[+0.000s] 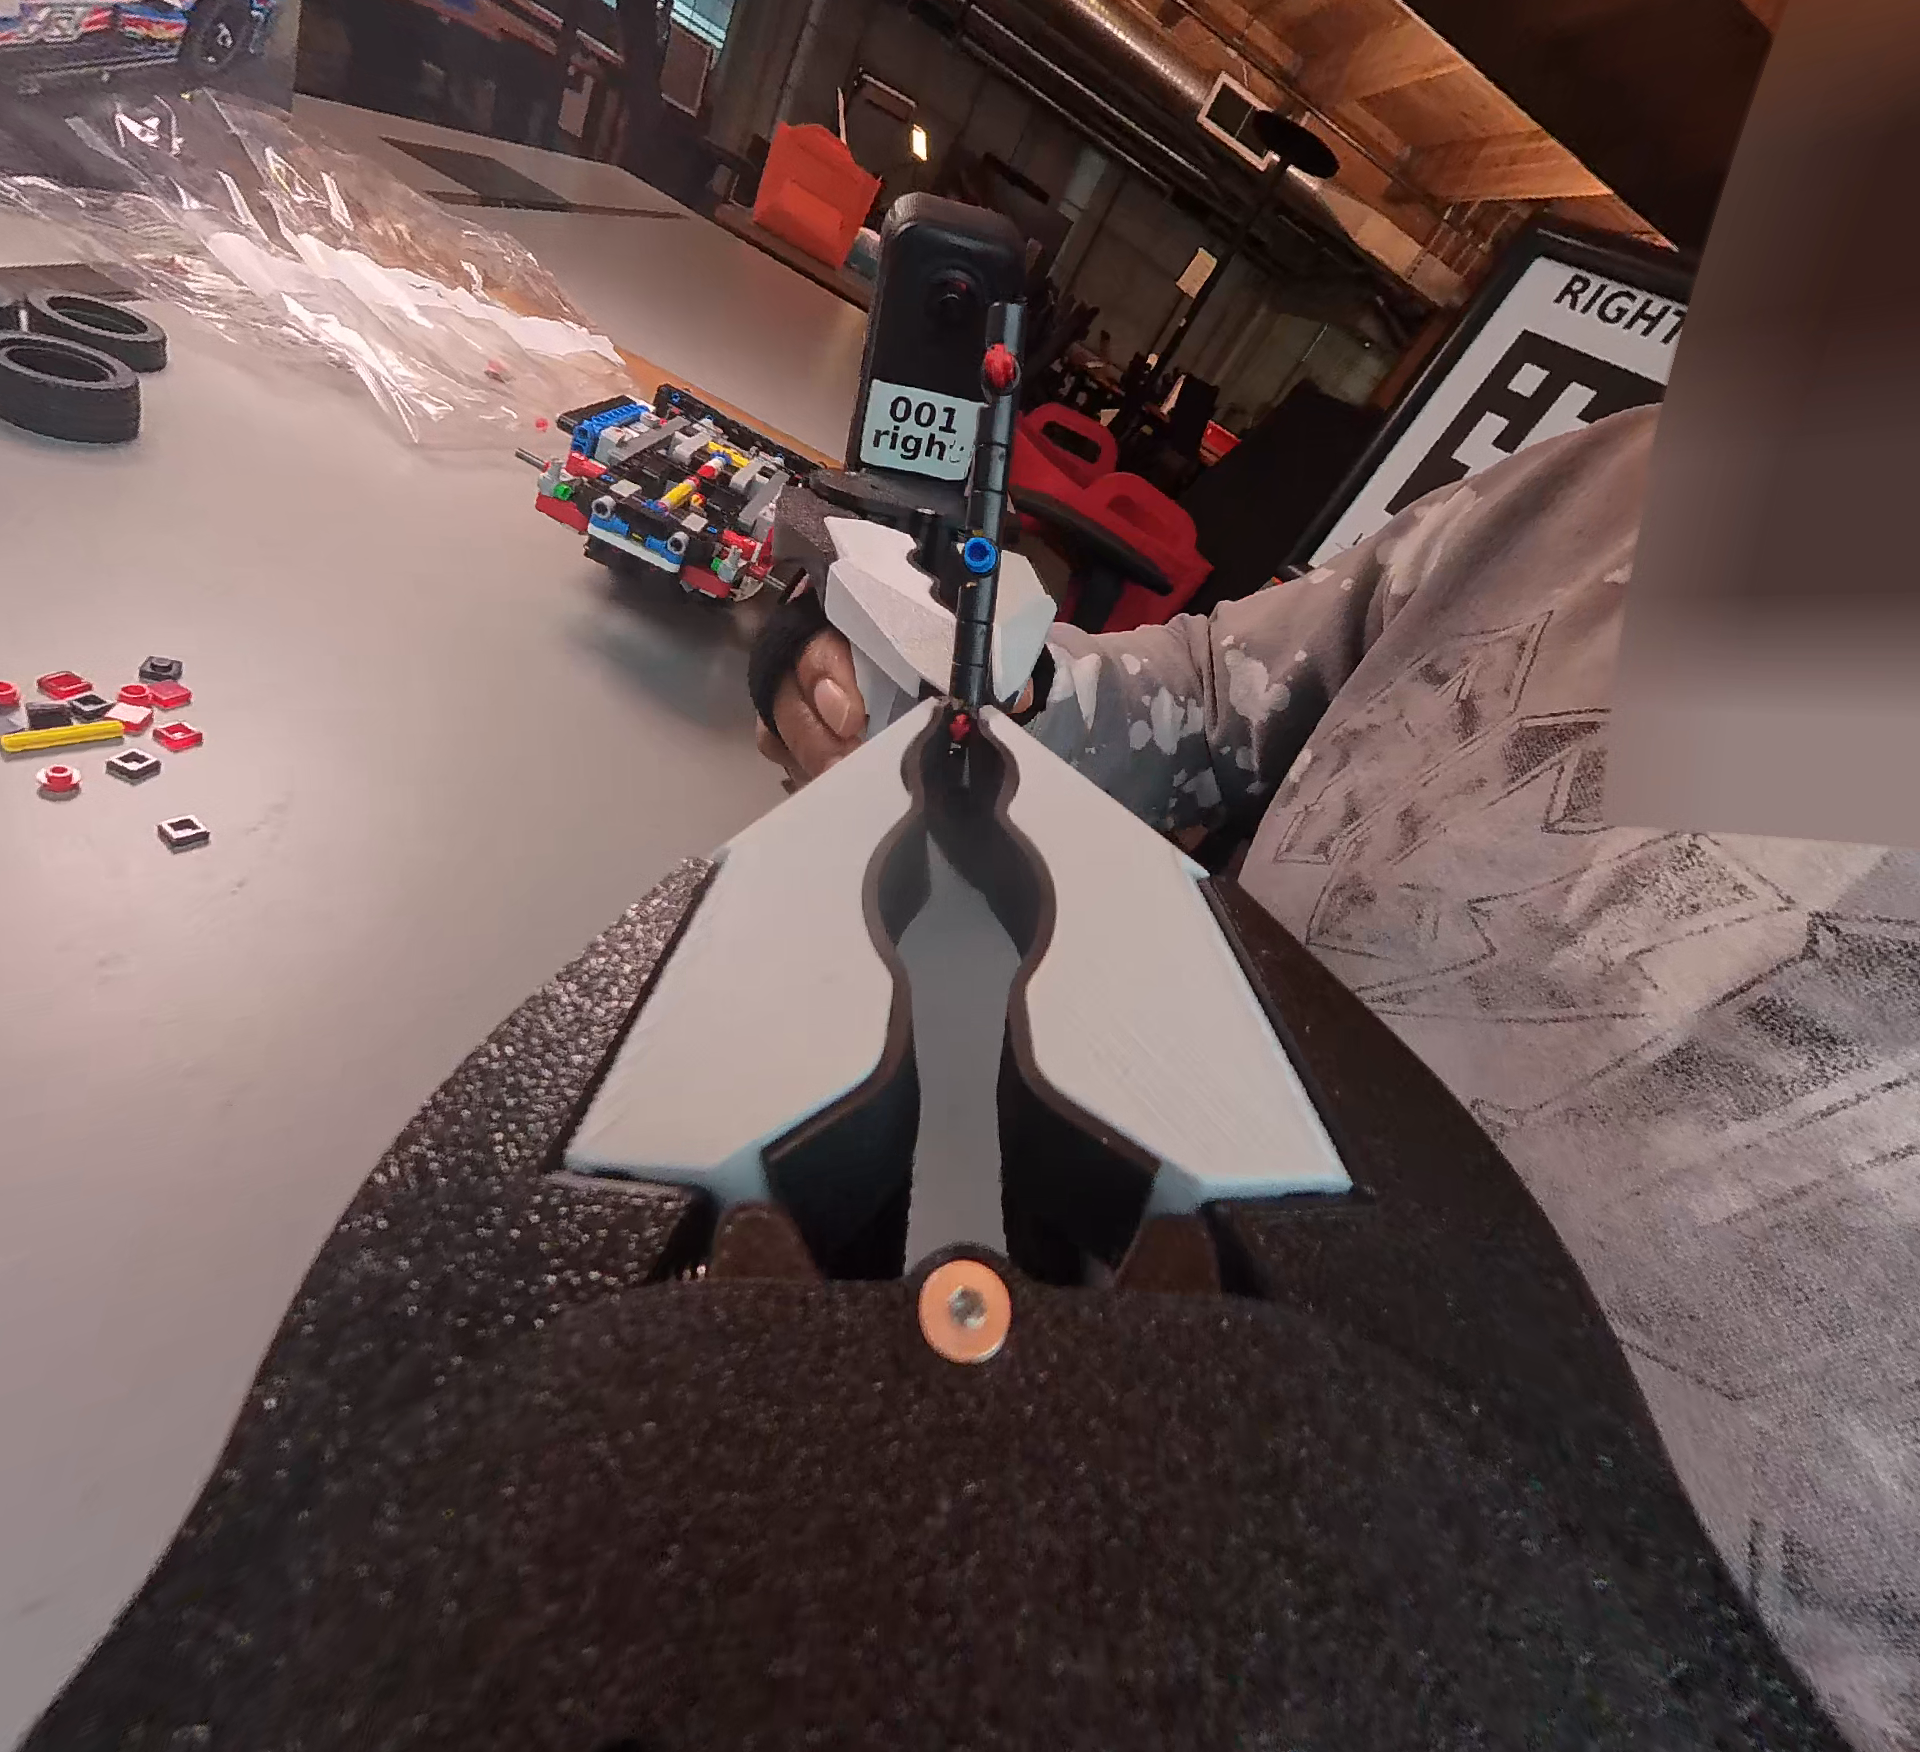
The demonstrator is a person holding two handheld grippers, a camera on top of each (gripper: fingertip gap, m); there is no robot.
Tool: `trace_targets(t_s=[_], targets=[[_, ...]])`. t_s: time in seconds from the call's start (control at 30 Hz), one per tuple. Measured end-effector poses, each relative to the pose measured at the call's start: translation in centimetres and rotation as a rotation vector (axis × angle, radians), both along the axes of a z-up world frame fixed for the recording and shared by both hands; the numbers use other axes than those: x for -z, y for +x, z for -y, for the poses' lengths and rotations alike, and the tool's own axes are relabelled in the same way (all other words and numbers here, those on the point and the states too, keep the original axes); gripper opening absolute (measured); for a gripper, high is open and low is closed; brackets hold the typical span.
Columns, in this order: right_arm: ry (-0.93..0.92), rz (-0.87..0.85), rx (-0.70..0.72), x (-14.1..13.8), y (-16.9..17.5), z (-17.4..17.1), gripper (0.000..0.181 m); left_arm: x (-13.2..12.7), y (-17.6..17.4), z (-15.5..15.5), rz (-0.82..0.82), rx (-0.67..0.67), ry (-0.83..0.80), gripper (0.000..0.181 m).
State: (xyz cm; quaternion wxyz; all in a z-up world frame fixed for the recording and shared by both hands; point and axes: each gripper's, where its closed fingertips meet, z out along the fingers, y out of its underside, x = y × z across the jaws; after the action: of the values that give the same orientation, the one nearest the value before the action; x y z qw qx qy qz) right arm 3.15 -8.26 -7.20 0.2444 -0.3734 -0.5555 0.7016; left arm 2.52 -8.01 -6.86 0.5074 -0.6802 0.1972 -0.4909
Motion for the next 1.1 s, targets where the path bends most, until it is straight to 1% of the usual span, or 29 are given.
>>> trace_targets(t_s=[0.03, 0.07, 0.1, 0.13, 0.17, 0.2, 0.23, 0.27, 0.33, 0.4, 0.43, 0.47, 0.53, 0.6, 0.67, 0.7, 0.77, 0.8, 0.83, 0.93, 1.0, 1.03, 1.07, 1.1], targets=[[0.003, -0.001, -0.008, 0.0, 0.2, 0.1, 0.0, -0.1, -0.1, 0.1, 0.0, -0.001, 0.002, 0.0], [-0.017, -0.022, -0.023, -0.4, 0.9, -0.3, 0.0, -0.8, -1.1, -0.1, 0.041, -0.029, 0.012, 0.0], [-0.048, -0.033, 0.019, -0.7, 1.6, -1.8, 0.0, -2.5, -4.0, -0.2, 0.136, -0.094, 0.027, 0.0], [-0.035, -0.034, 0.074, -0.5, 2.2, -3.0, 0.0, -3.6, -7.0, -0.2, 0.163, -0.166, 0.053, 0.0], [-0.002, -0.018, 0.089, 0.1, 2.3, -2.7, 0.0, -3.4, -8.0, -0.2, 0.075, -0.218, 0.077, 0.0], [-0.003, -0.009, 0.075, 0.4, 2.2, -1.7, 0.0, -2.8, -7.7, -0.4, -0.005, -0.237, 0.076, 0.0], [0.004, 0.01, 0.067, 0.8, 1.7, -1.0, 0.0, -2.0, -7.6, -1.3, -0.081, -0.277, 0.055, 0.0], [0.013, 0.029, 0.078, 1.1, 1.3, -1.0, 0.0, -0.5, -8.5, -2.6, -0.202, -0.357, 0.015, 0.001], [-0.007, 0.055, 0.103, 1.3, 1.1, -2.3, 0.0, 2.7, -13.1, -4.6, -0.464, -0.593, -0.065, 0.002], [0.005, 0.094, 0.162, 2.1, 0.9, -3.8, 0.0, 5.9, -17.2, -5.2, -0.616, -0.75, -0.202, 0.002], [0.002, 0.11, 0.175, 2.4, 0.8, -4.1, 0.0, 7.5, -18.5, -5.5, -0.67, -0.804, -0.254, 0.002], [-0.01, 0.112, 0.179, 2.5, 0.8, -4.1, 0.001, 9.1, -19.2, -5.5, -0.716, -0.824, -0.308, 0.002], [-0.023, 0.118, 0.171, 2.5, 0.8, -3.9, 0.0, 12.2, -19.9, -5.6, -0.813, -0.819, -0.4, 0.003], [-0.02, 0.148, 0.173, 3.1, 0.6, -3.9, 0.0, 14.0, -20.3, -5.7, -0.866, -0.813, -0.452, 0.003], [-0.03, 0.173, 0.163, 3.6, 0.5, -3.8, 0.0, 14.5, -20.2, -5.9, -0.853, -0.805, -0.462, 0.007], [-0.039, 0.18, 0.157, 3.8, 0.5, -3.7, 0.0, 14.1, -20.0, -6.1, -0.832, -0.805, -0.446, 0.018], [-0.054, 0.19, 0.141, 3.9, 0.5, -3.6, 0.0, 11.9, -18.5, -6.7, -0.762, -0.781, -0.333, 0.037], [-0.058, 0.193, 0.134, 3.9, 0.4, -3.5, 0.0, 10.5, -17.3, -6.9, -0.712, -0.752, -0.272, 0.042], [-0.059, 0.198, 0.128, 3.9, 0.4, -3.4, 0.0, 9.2, -15.3, -6.9, -0.634, -0.692, -0.221, 0.047], [-0.059, 0.213, 0.105, 4.2, 0.2, -2.9, 0.001, 5.7, -8.5, -5.9, -0.329, -0.434, -0.139, 0.044], [-0.058, 0.225, 0.075, 4.4, 0.2, -2.2, 0.001, 3.5, -4.0, -4.1, -0.143, -0.223, -0.099, 0.038], [-0.053, 0.23, 0.059, 4.5, 0.2, -1.8, 0.001, 2.5, -2.4, -3.3, -0.066, -0.143, -0.083, 0.033], [-0.048, 0.234, 0.039, 4.6, 0.3, -1.4, 0.001, 1.9, -1.2, -2.8, -0.022, -0.089, -0.076, 0.031], [-0.045, 0.233, 0.022, 4.6, 0.3, -1.0, 0.001, 1.8, -0.4, -2.4, -0.009, -0.055, -0.074, 0.027]])
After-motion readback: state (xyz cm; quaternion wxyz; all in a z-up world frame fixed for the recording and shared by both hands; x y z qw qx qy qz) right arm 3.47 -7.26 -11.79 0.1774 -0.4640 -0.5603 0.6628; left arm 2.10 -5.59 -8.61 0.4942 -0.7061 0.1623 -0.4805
